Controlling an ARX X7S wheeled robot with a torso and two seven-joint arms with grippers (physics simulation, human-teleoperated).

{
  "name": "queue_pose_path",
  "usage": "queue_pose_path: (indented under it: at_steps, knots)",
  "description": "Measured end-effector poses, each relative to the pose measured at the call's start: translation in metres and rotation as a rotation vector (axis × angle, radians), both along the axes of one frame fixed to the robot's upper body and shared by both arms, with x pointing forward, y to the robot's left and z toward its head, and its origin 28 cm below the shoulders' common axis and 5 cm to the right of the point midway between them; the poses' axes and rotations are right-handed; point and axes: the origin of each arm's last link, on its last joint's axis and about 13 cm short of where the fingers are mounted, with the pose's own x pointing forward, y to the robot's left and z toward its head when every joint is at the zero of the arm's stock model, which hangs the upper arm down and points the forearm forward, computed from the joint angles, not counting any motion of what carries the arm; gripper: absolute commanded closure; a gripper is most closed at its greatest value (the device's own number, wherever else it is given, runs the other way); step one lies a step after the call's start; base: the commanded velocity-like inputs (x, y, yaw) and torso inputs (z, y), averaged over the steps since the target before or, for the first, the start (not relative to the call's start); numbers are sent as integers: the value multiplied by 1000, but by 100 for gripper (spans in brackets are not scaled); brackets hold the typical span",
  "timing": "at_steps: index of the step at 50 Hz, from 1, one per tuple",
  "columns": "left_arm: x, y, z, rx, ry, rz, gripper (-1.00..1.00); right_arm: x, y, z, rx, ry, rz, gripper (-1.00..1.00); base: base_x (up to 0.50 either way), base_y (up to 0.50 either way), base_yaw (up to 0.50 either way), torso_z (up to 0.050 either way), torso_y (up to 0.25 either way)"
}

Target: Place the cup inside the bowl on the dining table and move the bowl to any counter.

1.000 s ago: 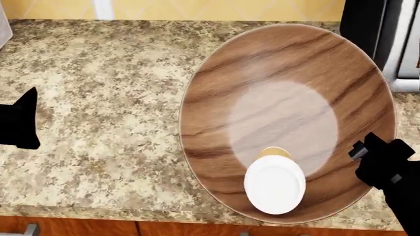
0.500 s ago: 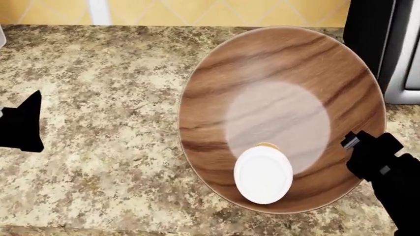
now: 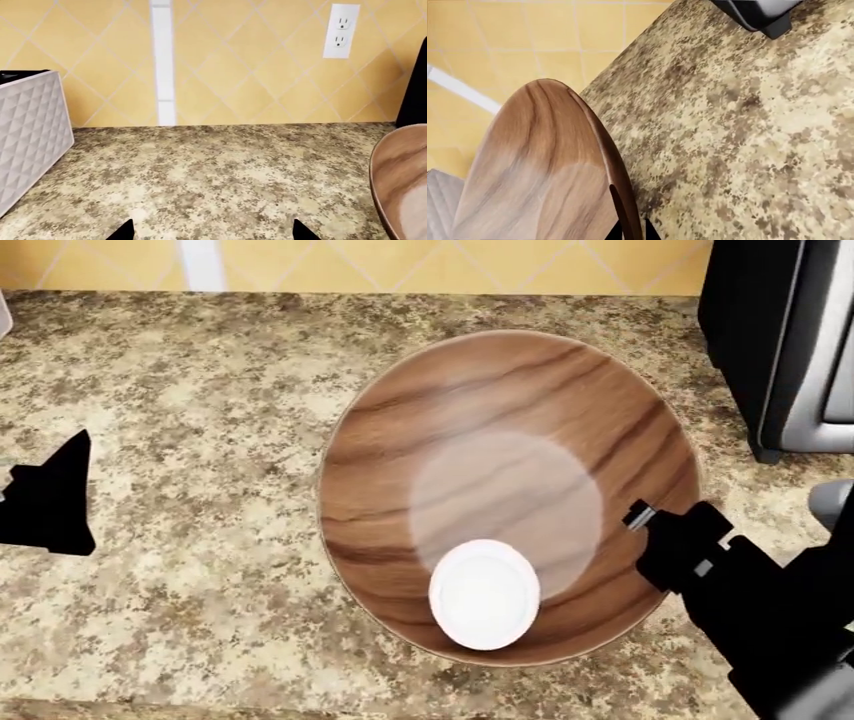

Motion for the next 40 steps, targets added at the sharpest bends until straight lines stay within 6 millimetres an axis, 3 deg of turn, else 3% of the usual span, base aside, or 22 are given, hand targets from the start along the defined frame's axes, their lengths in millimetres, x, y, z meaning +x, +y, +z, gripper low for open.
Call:
queue_pose_path:
  at_steps: [31, 32, 40]
  knots:
    - [-1, 4, -4, -8, 5, 1, -100, 6, 5, -10, -36, 80, 47, 100, 0, 0, 0, 0, 0]
    - [-1, 4, -4, -9, 5, 1, -100, 6, 5, -10, -36, 82, 48, -100, 0, 0, 0, 0, 0]
    - [-1, 6, -4, -10, 7, 2, -100, 6, 6, -8, -21, 75, 57, -100, 0, 0, 0, 0, 0]
